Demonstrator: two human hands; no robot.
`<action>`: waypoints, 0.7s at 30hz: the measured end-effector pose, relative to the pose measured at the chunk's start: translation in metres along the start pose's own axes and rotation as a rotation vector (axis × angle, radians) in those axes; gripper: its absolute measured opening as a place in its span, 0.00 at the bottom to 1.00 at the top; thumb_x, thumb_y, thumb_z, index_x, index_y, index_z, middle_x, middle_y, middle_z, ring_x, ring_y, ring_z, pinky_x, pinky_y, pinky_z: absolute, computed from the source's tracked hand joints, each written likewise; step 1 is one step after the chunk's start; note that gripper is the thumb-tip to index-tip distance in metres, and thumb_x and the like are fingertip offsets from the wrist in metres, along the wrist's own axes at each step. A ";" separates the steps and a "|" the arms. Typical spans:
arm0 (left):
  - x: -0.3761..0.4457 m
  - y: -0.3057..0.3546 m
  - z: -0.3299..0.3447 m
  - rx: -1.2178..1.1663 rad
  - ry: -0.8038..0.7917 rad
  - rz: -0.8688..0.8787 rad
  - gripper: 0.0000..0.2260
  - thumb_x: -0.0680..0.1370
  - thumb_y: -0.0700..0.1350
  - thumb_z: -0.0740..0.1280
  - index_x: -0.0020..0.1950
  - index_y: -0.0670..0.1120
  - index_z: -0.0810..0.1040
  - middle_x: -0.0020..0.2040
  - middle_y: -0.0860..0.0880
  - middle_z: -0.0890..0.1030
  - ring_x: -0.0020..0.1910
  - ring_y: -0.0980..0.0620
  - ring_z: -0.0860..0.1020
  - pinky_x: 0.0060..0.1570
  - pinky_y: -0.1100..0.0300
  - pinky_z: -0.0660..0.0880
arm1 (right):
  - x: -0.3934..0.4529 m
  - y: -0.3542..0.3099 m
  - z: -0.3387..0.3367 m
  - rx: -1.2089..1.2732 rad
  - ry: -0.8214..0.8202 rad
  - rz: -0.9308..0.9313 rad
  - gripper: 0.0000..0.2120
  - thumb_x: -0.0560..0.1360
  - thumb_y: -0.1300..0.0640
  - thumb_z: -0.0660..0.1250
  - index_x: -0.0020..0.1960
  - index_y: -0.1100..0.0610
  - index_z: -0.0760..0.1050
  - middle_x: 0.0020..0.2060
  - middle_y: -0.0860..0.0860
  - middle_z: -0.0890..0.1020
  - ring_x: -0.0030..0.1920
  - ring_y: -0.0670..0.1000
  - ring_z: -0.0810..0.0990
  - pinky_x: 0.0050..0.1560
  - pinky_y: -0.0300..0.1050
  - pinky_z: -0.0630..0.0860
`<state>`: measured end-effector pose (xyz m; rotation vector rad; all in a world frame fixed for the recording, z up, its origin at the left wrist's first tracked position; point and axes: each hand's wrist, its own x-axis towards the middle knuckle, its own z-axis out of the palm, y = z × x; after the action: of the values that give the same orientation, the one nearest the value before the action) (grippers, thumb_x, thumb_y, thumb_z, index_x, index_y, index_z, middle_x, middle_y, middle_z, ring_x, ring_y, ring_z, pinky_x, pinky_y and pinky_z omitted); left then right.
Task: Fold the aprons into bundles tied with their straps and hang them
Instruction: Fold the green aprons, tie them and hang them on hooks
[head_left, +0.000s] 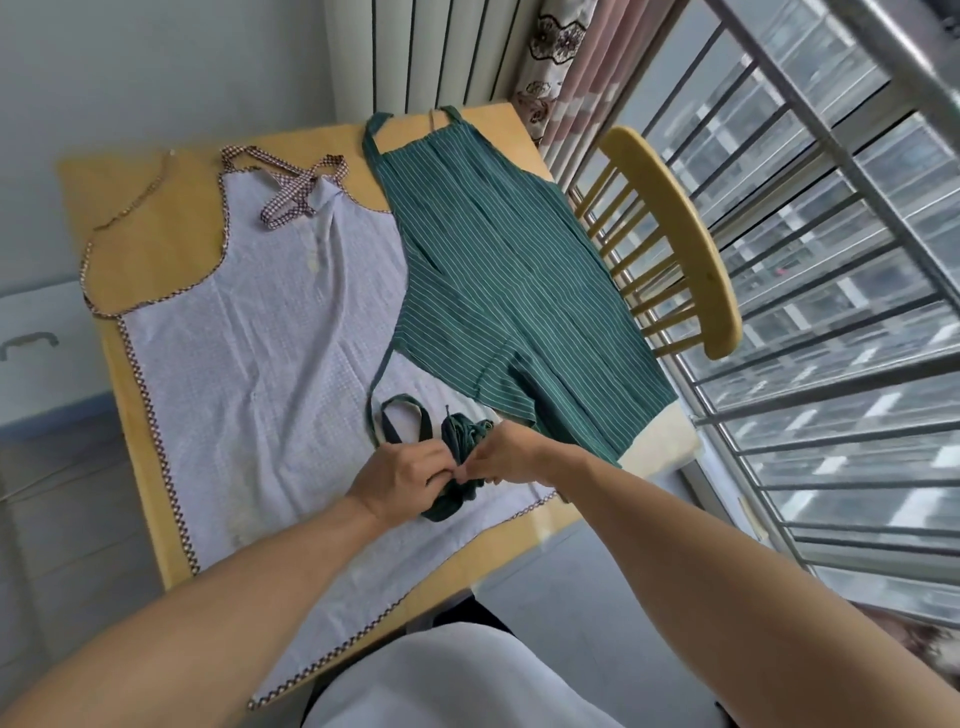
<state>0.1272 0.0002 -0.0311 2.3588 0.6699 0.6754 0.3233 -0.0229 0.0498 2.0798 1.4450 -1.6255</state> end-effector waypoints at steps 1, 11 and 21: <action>0.002 0.001 0.000 0.000 -0.009 -0.001 0.08 0.79 0.46 0.67 0.43 0.46 0.83 0.39 0.54 0.81 0.31 0.55 0.78 0.27 0.60 0.76 | 0.001 0.004 0.002 0.050 0.007 -0.001 0.14 0.76 0.47 0.74 0.40 0.57 0.84 0.33 0.48 0.80 0.34 0.46 0.75 0.41 0.45 0.77; 0.004 0.003 0.008 -0.026 0.077 -0.086 0.10 0.79 0.48 0.67 0.49 0.45 0.85 0.42 0.54 0.84 0.34 0.55 0.82 0.28 0.59 0.80 | 0.000 0.020 0.007 0.313 0.060 -0.038 0.16 0.81 0.50 0.69 0.54 0.63 0.84 0.44 0.50 0.84 0.43 0.47 0.81 0.44 0.35 0.77; 0.005 0.015 0.005 0.006 0.010 -0.145 0.02 0.74 0.43 0.68 0.41 0.47 0.78 0.36 0.54 0.77 0.29 0.53 0.74 0.25 0.59 0.72 | -0.002 0.030 0.005 0.479 0.048 -0.072 0.11 0.73 0.56 0.78 0.49 0.62 0.85 0.42 0.52 0.86 0.42 0.48 0.84 0.50 0.41 0.82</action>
<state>0.1388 -0.0093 -0.0234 2.2877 0.8387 0.6218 0.3423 -0.0433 0.0363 2.3362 1.2467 -2.1371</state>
